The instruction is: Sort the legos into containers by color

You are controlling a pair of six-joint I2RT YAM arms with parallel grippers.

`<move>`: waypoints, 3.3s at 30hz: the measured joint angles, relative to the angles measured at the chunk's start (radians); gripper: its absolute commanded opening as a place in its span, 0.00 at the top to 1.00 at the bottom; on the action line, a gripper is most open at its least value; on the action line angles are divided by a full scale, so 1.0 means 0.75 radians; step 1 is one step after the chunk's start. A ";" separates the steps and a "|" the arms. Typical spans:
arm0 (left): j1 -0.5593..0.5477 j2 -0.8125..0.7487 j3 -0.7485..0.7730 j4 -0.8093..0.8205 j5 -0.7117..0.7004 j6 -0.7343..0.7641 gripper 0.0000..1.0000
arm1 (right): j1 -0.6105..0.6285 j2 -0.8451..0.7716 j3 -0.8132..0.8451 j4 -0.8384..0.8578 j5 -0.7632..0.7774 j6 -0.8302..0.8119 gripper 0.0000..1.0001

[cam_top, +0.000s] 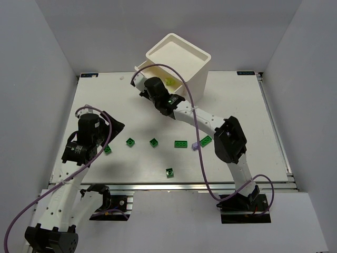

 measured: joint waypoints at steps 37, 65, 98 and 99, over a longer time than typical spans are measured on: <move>-0.009 0.239 -0.142 0.609 0.333 -0.056 0.82 | -0.274 -0.161 0.058 -0.554 -1.019 -0.042 0.68; -0.167 1.595 0.653 1.382 0.634 0.755 0.30 | -0.826 -1.178 -1.124 -0.221 -2.394 0.310 0.36; -0.202 1.798 0.880 1.352 0.507 1.048 1.00 | -0.928 -1.098 -1.141 -0.360 -2.391 0.016 0.37; -0.202 1.786 0.858 1.370 0.507 1.047 1.00 | -0.928 -1.098 -1.141 -0.377 -2.386 -0.002 0.37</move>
